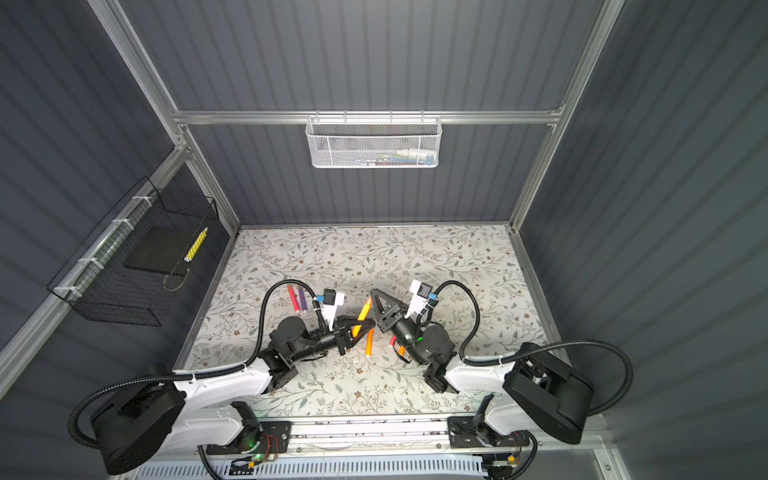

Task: Insert the pens into the pen caps
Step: 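Lower the pink cap onto the orange marker tip with the right gripper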

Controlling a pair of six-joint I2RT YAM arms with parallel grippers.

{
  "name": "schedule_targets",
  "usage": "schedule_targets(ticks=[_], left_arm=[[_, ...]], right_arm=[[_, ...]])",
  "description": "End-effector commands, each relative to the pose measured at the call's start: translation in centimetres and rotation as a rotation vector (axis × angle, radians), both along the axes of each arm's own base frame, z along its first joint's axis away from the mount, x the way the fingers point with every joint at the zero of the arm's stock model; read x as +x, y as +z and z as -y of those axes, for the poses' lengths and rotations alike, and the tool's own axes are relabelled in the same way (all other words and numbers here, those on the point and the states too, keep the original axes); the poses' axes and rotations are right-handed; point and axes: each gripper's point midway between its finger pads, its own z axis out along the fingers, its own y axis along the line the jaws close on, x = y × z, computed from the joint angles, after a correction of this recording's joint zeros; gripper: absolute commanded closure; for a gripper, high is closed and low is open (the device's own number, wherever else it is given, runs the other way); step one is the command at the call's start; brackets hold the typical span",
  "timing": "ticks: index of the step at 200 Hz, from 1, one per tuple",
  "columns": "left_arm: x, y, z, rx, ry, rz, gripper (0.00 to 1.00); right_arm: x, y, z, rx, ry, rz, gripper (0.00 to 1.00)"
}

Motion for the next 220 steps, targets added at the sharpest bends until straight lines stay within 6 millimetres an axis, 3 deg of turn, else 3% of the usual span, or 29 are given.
schedule_targets(ticks=[1,33,77,82,118,139,174,220], left_arm=[[1.3,6.0,-1.1,-0.161,0.053,0.091,1.0],[1.3,5.9,-1.2,-0.158,0.053,0.099,1.0],[0.9,5.6,-1.0,-0.118,0.034,0.13,1.0],[0.8,5.5,-0.9,-0.106,0.027,0.138,1.0],[-0.3,3.2,0.1,0.033,-0.045,0.205,1.0],[-0.8,2.0,0.0,0.076,-0.064,0.224,1.0],[-1.4,1.3,0.0,0.124,-0.075,0.242,1.0],[-1.6,0.9,-0.2,0.152,-0.072,0.249,1.0]], right_arm=[[-3.4,-2.0,-2.2,-0.141,0.155,0.044,0.82],[-3.5,-1.8,-0.9,-0.177,0.106,0.056,0.6],[-3.8,-1.3,0.5,-0.19,0.067,0.081,0.46],[-4.0,-0.1,1.0,-0.168,0.058,0.103,0.45],[-3.5,2.5,1.4,-0.203,0.032,0.106,0.33],[-2.7,3.4,1.2,-0.228,0.022,0.088,0.3],[-1.2,3.1,0.4,-0.248,0.017,0.046,0.29],[-0.5,3.2,-1.0,-0.254,0.044,0.038,0.37]])
